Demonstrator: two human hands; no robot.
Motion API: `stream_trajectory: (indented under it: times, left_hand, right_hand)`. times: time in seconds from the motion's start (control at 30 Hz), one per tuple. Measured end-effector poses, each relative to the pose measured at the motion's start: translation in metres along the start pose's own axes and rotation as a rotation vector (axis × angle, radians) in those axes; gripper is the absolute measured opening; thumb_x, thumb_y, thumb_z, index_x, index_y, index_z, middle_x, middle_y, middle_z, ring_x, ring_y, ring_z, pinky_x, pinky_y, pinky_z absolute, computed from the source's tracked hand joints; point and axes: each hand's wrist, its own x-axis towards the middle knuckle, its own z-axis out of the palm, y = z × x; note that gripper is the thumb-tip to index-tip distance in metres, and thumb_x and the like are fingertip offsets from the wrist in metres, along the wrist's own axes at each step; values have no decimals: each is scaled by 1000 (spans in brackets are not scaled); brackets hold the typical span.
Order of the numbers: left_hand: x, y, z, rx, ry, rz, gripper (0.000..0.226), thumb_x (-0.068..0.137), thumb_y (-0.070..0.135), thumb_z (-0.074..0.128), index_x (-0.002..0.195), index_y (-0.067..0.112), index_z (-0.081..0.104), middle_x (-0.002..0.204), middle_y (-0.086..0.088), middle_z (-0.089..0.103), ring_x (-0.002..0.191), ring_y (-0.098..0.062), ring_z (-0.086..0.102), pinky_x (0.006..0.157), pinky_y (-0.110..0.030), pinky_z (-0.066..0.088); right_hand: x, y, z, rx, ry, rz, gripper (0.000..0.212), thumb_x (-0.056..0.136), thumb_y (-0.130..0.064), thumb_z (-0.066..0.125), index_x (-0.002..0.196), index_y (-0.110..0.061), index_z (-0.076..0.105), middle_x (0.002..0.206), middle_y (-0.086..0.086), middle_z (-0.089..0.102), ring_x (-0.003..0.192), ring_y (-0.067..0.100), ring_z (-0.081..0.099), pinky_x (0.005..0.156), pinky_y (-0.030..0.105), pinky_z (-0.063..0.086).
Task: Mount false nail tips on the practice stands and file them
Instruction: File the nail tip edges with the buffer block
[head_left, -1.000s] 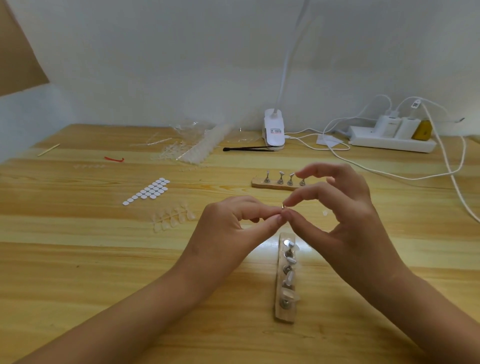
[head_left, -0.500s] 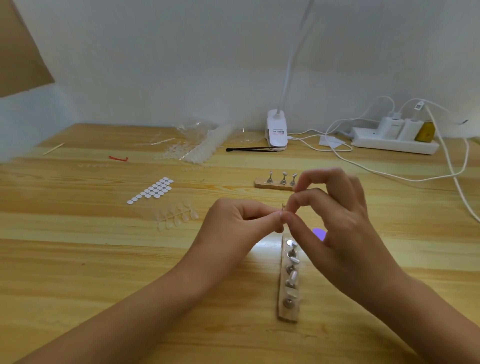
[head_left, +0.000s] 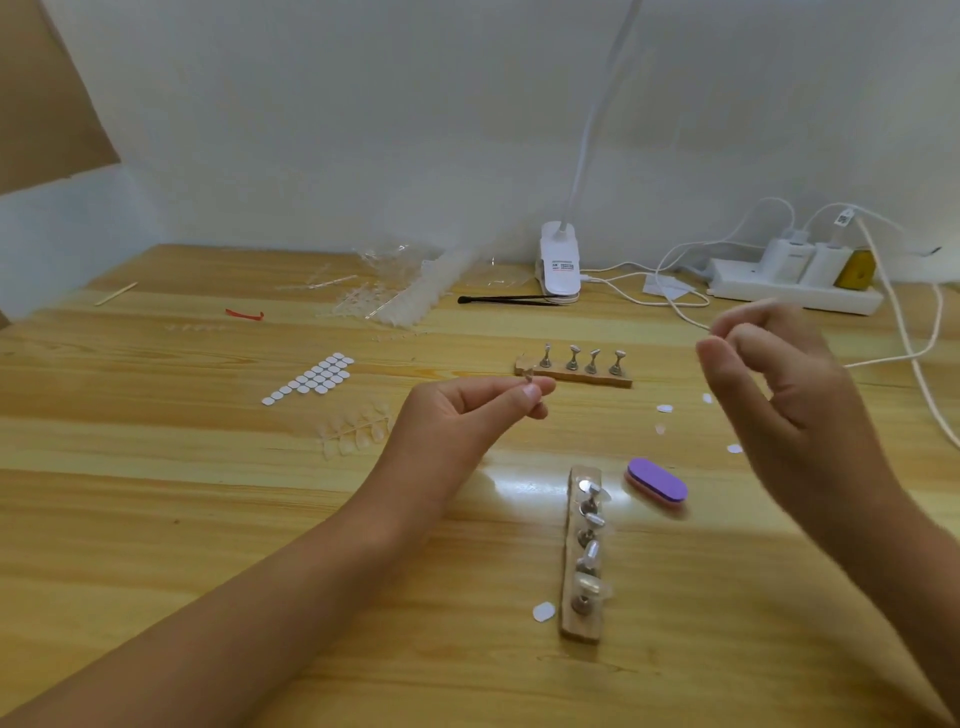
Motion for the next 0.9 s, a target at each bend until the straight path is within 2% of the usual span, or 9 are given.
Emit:
stream_trajectory:
  times: [0.07,0.17,0.27,0.37,0.5,0.57,0.73,0.83,0.9]
  left_hand:
    - [-1,2,-1,-8,0,16,17,93,26,63,98,23,78,100,16,75,106,11,61,90,-18,39]
    - [-1,4,-2,-15,23,30,19,95,23,59,101,23,78,93,14,75,101,9,63,98,-23,42]
    - [-1,5,-5,-2,40,30,21,97,23,58,100,25,78,88,14,73,94,10,63,104,-28,42]
    - [0,6,-7,20,43,45,22,98,23,56,99,26,78,87,14,72,93,8,63,105,-30,42]
    - [1,4,-7,35,34,55,22,98,24,56,99,26,78,88,13,72,95,8,63,99,-26,42]
    - [1,2,-7,43,33,51,22,98,24,56,99,26,78,88,13,73,95,8,63,96,-23,42]
    - [3,0,-9,54,32,47,21,98,24,57,100,24,78,86,14,72,94,7,63,95,-23,42]
    - [3,0,-10,47,32,57,21,98,25,57,101,24,78,88,11,72,98,4,64,97,-24,43]
    - [3,0,-10,49,33,64,21,98,25,56,101,24,78,89,10,73,98,4,64,95,-23,42]
  right_hand:
    - [6,19,-8,-219,-9,60,21,91,-26,62,77,-11,58,107,7,53,108,23,48,100,44,36]
    - [12,32,-15,-380,-87,206,14,81,-24,71,83,-16,61,115,8,54,115,31,47,99,53,32]
    - [11,33,-17,-388,-140,272,23,82,-36,71,68,-24,56,107,-3,54,108,21,48,95,50,31]
    - [9,33,-14,-455,-181,274,17,79,-28,75,86,-25,60,116,-1,52,115,26,45,96,51,34]
    - [7,16,-11,-343,-147,154,20,77,-39,66,71,-23,58,104,-3,55,107,25,50,94,53,40]
    - [4,5,-4,-332,-157,69,20,75,-39,66,83,-21,61,114,1,55,114,27,48,98,50,38]
    - [-17,-32,11,-37,-494,-162,25,81,-54,60,88,-32,69,126,-15,51,130,8,33,102,11,28]
    - [-36,-47,22,-145,-732,-328,26,82,-60,57,93,-39,65,137,-17,43,140,10,23,109,18,23]
    - [-47,-56,29,-288,-760,-402,21,78,-55,60,88,-38,65,137,-13,47,138,15,33,106,26,31]
